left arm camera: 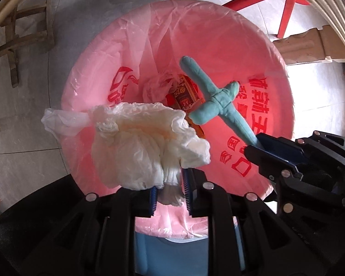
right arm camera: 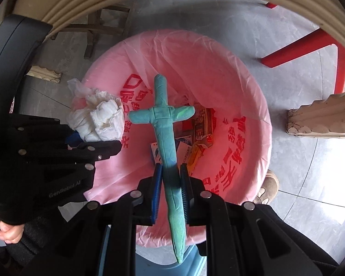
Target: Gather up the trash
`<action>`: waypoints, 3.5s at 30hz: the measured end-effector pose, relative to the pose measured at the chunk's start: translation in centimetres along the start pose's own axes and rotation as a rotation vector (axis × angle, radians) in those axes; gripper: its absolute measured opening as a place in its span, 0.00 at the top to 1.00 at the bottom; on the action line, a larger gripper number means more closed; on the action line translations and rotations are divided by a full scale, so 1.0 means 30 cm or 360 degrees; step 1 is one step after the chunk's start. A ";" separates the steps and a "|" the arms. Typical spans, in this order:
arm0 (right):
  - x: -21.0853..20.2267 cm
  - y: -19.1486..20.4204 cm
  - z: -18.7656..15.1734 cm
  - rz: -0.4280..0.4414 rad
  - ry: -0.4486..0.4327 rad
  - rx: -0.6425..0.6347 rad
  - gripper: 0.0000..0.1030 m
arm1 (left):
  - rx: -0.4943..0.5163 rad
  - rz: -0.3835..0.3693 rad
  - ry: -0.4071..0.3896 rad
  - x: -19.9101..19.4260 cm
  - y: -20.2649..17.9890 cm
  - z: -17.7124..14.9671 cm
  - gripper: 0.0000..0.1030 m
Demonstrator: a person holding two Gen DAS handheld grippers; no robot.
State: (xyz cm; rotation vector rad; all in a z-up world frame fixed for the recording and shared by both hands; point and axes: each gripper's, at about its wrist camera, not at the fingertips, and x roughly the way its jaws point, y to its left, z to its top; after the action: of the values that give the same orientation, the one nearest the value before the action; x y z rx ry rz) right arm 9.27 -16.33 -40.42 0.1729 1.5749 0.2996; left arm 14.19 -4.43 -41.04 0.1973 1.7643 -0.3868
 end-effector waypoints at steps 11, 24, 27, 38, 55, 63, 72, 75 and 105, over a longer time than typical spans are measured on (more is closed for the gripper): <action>0.025 0.016 0.024 -0.0057 -0.0009 -0.0031 0.73 | 0.0036 0.0075 -0.0007 0.005 -0.012 0.003 0.63; 0.011 -0.031 0.024 -0.0096 -0.0026 0.0002 0.65 | 0.0020 0.0216 0.0010 0.010 -0.009 0.016 0.42; 0.001 -0.022 0.026 -0.0107 -0.0050 0.0015 0.65 | 0.0004 0.0210 -0.0008 -0.007 -0.015 0.011 0.40; -0.123 -0.054 -0.023 -0.0219 -0.0219 0.0062 0.38 | 0.0011 0.0255 -0.0128 -0.073 -0.060 -0.043 0.36; -0.392 -0.048 -0.181 -0.0453 -0.0541 0.0162 0.34 | -0.0036 0.0303 -0.0557 -0.321 -0.185 -0.242 0.35; -0.675 -0.014 -0.268 -0.0549 -0.0906 0.0194 0.21 | -0.0038 0.0285 -0.0910 -0.559 -0.274 -0.368 0.35; -1.051 0.081 -0.451 -0.0685 -0.1434 0.0233 0.09 | -0.0031 0.0392 -0.1370 -0.850 -0.376 -0.567 0.25; -1.160 0.120 -0.497 -0.0717 -0.1586 0.0252 0.07 | -0.0038 0.0449 -0.1520 -0.955 -0.411 -0.637 0.24; -1.438 0.379 -0.677 -0.0827 -0.1935 0.0146 0.07 | -0.0151 0.0452 -0.1801 -1.205 -0.461 -0.826 0.19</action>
State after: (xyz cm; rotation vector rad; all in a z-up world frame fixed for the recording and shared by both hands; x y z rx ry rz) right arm -10.56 -19.88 4.28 -0.0080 0.3823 -0.2725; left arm -4.82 -5.56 0.80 0.1159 0.6223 -0.1404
